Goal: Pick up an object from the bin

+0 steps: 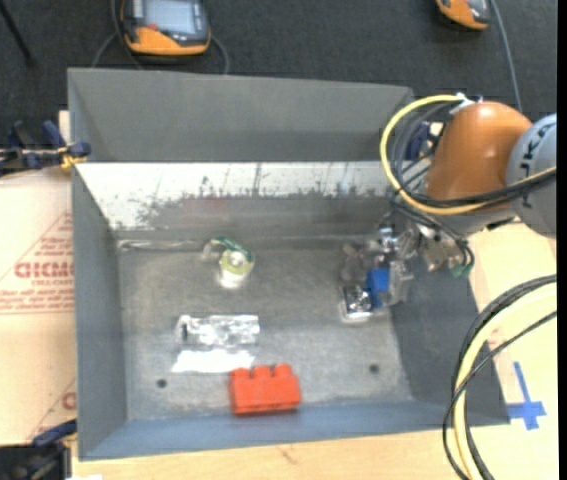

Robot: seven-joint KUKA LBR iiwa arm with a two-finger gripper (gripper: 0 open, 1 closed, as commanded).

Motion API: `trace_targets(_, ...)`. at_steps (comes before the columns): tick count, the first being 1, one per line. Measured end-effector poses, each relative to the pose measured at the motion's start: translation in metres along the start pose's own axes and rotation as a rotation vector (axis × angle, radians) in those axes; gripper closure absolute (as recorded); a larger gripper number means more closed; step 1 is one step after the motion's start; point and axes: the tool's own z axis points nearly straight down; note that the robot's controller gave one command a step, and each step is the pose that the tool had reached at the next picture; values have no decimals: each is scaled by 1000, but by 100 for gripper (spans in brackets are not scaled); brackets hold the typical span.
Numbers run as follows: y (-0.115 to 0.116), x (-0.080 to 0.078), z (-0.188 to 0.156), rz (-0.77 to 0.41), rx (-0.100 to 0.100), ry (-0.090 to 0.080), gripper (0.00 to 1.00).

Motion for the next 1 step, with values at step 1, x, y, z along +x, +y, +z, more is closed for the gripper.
trace_targets(1, -9, -9, -262, -68, 7, -7, 100)
